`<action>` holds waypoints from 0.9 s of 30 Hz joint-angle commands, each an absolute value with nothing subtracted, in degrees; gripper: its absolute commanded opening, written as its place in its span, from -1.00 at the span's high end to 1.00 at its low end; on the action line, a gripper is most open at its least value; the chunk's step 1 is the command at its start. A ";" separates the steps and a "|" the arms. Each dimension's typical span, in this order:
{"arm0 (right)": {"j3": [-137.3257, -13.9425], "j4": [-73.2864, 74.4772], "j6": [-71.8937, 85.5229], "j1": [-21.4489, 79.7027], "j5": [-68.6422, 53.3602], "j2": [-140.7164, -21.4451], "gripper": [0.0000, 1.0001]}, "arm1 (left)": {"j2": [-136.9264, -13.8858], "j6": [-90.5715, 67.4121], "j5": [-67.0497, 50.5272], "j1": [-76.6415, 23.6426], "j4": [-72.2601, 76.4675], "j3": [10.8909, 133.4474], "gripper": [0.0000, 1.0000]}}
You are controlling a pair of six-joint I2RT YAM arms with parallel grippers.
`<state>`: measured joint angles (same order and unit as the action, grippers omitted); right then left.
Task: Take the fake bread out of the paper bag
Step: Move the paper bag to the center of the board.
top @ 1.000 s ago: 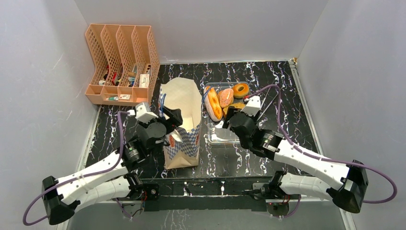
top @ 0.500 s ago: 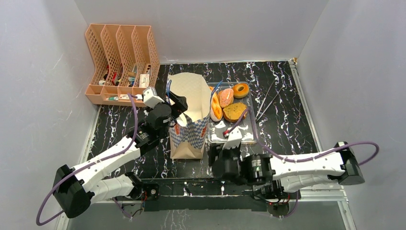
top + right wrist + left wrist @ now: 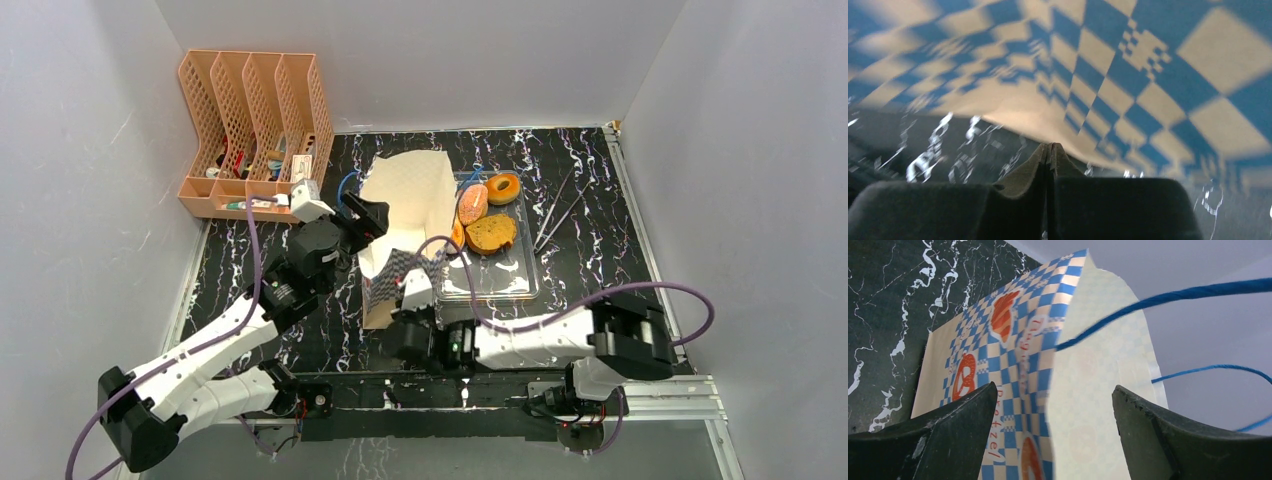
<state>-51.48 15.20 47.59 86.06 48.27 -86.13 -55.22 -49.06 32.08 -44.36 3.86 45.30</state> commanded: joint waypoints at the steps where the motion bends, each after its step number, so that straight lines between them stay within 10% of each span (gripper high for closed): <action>1: -54.76 0.80 36.85 74.97 38.86 -91.81 1.00 | -50.19 -48.55 30.75 -44.08 -0.23 46.69 -0.69; 27: -76.86 -6.15 24.78 57.54 25.72 -112.79 1.00 | -34.83 -51.99 37.68 -44.03 -16.43 39.58 -0.70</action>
